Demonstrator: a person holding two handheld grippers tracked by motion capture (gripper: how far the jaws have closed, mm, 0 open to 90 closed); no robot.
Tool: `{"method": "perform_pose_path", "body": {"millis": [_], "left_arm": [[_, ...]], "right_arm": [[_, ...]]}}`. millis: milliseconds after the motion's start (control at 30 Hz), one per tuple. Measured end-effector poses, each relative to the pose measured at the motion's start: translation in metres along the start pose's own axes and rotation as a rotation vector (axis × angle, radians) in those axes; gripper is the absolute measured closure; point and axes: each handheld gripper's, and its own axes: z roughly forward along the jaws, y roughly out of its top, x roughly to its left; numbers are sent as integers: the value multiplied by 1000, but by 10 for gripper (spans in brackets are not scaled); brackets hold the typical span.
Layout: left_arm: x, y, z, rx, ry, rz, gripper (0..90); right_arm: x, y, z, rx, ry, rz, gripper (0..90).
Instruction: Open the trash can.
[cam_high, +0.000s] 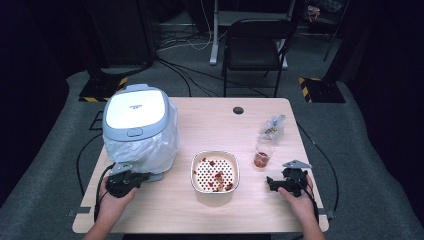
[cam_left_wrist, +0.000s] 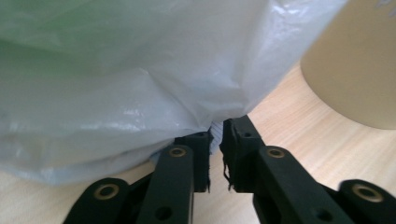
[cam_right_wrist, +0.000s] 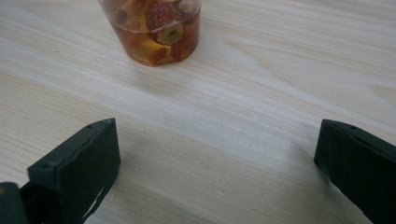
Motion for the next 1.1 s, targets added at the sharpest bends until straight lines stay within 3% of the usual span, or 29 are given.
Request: {"method": "perform_pose_path", "body": {"millis": [33, 67, 100, 200, 267, 367, 433, 533, 567, 667, 833, 900, 1000, 1100], "left_arm": [[2, 1, 1, 26, 5, 30, 825], [-8, -2, 5, 23, 14, -105, 843], [-9, -3, 7, 26, 34, -109, 853], [-9, -5, 18, 25, 20, -77, 859], [-8, -8, 22, 12, 34, -102, 857], [-4, -7, 22, 23, 20, -165, 826], [-3, -8, 23, 5, 31, -146, 818], [-5, -10, 23, 13, 27, -156, 832], [-4, -10, 24, -11, 35, -117, 834], [-6, -14, 24, -11, 26, -51, 833], [-5, -16, 24, -21, 41, -58, 854], [-4, -16, 24, -2, 49, -11, 865], [-4, -17, 25, -21, 32, -54, 875], [-4, -17, 26, -10, 28, -49, 877]], "right_arm": [[0, 0, 0, 0, 0, -1, 0], [0, 0, 0, 0, 0, -1, 0], [0, 0, 0, 0, 0, 0, 0], [0, 0, 0, 0, 0, 0, 0], [0, 0, 0, 0, 0, -1, 0], [0, 0, 0, 0, 0, 0, 0], [0, 0, 0, 0, 0, 0, 0], [0, 0, 0, 0, 0, 0, 0], [0, 0, 0, 0, 0, 0, 0], [0, 0, 0, 0, 0, 0, 0], [0, 0, 0, 0, 0, -1, 0], [0, 0, 0, 0, 0, -1, 0], [0, 0, 0, 0, 0, -1, 0], [0, 0, 0, 2, 2, 0, 0]]}}
